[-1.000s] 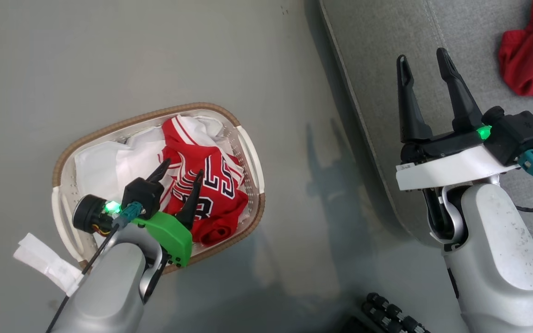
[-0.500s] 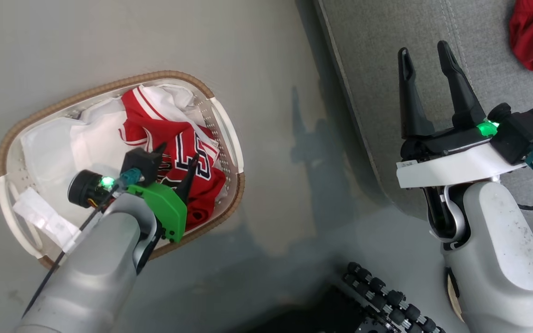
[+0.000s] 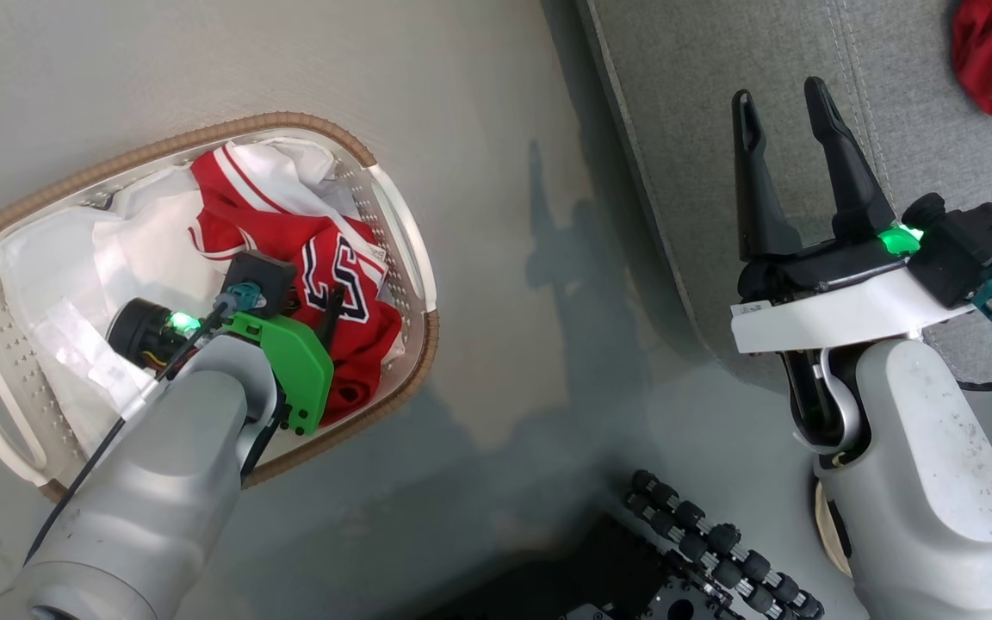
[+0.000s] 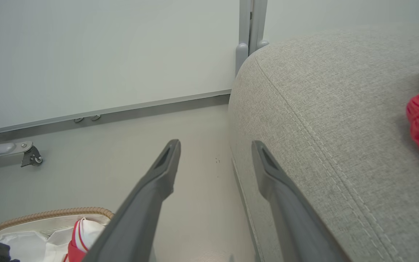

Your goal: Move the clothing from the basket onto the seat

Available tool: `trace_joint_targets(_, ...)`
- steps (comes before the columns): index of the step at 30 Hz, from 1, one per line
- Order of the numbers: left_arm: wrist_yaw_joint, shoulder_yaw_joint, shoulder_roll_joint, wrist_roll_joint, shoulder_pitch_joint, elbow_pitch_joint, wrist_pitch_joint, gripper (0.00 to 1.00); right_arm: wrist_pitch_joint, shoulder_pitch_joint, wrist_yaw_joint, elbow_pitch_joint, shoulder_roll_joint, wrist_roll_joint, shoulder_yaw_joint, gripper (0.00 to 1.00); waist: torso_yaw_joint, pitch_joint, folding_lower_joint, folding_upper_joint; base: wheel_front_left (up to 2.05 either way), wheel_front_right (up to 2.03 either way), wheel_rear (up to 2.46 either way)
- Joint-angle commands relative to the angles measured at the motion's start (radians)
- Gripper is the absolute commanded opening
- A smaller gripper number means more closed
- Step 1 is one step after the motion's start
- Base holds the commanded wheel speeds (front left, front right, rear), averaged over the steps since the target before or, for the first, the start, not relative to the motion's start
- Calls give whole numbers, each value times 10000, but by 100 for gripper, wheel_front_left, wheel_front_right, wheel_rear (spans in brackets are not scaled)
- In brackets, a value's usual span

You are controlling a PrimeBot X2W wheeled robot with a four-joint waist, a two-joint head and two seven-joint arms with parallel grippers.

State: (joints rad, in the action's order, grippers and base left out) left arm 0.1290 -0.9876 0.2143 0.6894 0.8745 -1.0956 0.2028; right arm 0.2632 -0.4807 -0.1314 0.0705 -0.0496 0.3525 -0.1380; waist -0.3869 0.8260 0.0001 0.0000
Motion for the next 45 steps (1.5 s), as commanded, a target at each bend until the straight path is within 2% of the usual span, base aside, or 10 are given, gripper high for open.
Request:
trace_joint_targets(1, 30, -64, 76, 169, 206, -82, -39, 100, 22, 3, 14, -11, -24, 76, -21, 100, -21, 42, -1, 0, 0, 0, 0)
trace_joint_targets(8, 30, -369, 105, 736, 242, -392, -119, 99, 22, -122, 14, -126, -25, 140, -83, 100, -70, 171, -1, 0, 0, 0, 0)
trace_joint_targets(9, 30, -395, 128, 799, 270, -404, -79, 46, 21, -123, 14, -138, -24, 144, -78, 100, -69, 181, -1, 0, 0, 0, 0)
trace_joint_targets(10, 30, -499, 168, 789, 302, -387, -28, 0, 22, -131, 14, -153, -24, 151, -70, 100, -67, 192, -1, 0, 0, 0, 0)
trace_joint_targets(19, 30, -961, 261, 1258, 147, -180, 406, 0, 22, -211, 14, 79, -25, 202, 118, 100, 127, -229, -1, 0, 0, 0, 0)
trace_joint_targets(26, 30, -901, 115, 1581, -247, 205, 637, 0, 22, -130, 14, 456, -30, -66, 193, 100, 659, -984, -1, 0, 0, 0, 0)
trace_joint_targets(36, 31, 496, 61, 1137, -1426, 1932, 627, 0, 22, 262, 14, 1168, -33, -644, 237, 100, 1704, -2687, -1, 0, 0, 0, 0)
trace_joint_targets(45, 31, 1986, -413, -22, -2651, 3311, 629, 0, 21, 1070, 14, 1709, -41, -1240, 689, 100, 2959, -4306, -1, 0, 0, 0, 0)
